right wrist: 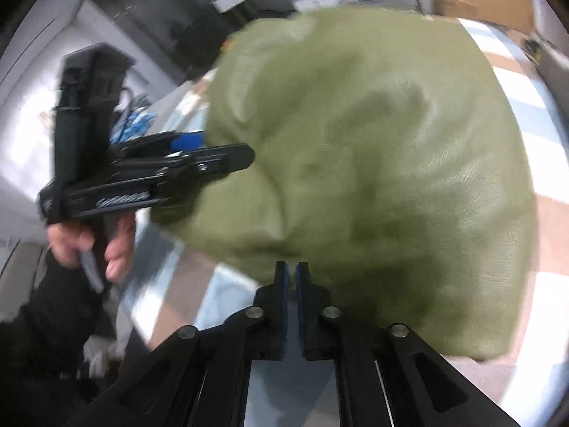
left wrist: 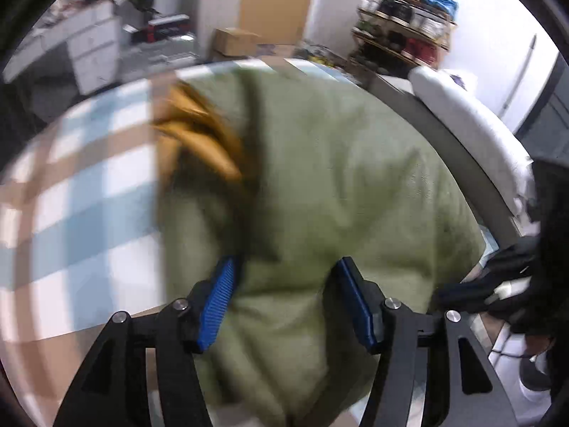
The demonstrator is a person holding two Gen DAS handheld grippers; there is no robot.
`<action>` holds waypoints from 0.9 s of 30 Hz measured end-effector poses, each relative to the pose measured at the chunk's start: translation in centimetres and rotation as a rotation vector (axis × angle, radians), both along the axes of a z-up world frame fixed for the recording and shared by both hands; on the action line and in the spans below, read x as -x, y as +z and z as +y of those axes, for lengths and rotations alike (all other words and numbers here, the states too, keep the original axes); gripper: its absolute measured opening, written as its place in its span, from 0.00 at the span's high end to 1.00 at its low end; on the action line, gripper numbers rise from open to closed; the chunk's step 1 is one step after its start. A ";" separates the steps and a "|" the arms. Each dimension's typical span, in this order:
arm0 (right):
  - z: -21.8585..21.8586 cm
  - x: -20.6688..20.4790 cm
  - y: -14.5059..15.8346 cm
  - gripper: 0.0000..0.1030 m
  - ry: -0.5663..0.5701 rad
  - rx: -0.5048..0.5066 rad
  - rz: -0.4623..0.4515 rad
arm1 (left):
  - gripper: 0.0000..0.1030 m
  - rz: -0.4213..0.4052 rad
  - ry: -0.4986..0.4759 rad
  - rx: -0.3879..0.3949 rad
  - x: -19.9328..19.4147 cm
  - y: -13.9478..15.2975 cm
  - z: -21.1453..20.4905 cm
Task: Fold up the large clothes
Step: 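Lift the rolled jacket off the bed with both grippers and carry it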
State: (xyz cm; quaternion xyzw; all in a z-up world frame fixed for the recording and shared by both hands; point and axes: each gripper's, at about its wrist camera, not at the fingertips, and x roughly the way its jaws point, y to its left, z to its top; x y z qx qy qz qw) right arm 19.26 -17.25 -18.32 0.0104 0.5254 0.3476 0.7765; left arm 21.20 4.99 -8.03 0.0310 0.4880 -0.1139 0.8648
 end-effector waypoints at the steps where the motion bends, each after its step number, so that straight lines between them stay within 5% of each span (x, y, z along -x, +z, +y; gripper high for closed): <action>1: -1.0 0.2 1.5 0.68 -0.014 -0.020 -0.043 | 0.46 -0.024 0.015 0.021 0.6 1.3 0.8; 3: -3.7 -0.2 3.8 0.29 -0.096 -0.071 -0.114 | 0.46 -0.050 0.012 0.120 2.1 2.9 2.1; 8: -7.0 -2.6 5.0 0.28 -0.211 -0.068 -0.139 | 0.46 0.009 -0.102 0.226 4.2 2.4 -0.2; 12: -6.9 -3.9 2.8 0.37 -0.199 -0.108 -0.054 | 0.46 0.046 -0.086 0.097 3.3 -1.7 -1.8; 14: -6.8 -3.7 2.2 0.36 -0.196 -0.086 -0.062 | 0.45 0.054 -0.061 0.102 2.4 -2.6 -1.3; 20: -6.6 -2.6 2.2 0.36 -0.172 -0.012 -0.104 | 0.44 0.019 -0.049 -0.018 2.1 -2.1 -2.3; 23: -6.8 -2.0 3.6 0.38 -0.109 -0.007 -0.114 | 0.44 0.014 -0.003 0.103 2.2 0.8 -0.2; 25: -8.2 -2.1 5.3 0.34 -0.118 -0.090 -0.134 | 0.28 -0.053 0.085 0.131 1.9 3.4 2.2; 26: -8.8 -2.4 5.8 0.29 -0.150 -0.098 -0.161 | 0.10 -0.072 0.118 0.136 1.3 4.1 3.0; 27: -9.3 -3.1 6.1 0.20 -0.192 -0.092 -0.180 | 0.03 -0.067 0.126 0.152 0.7 4.4 3.6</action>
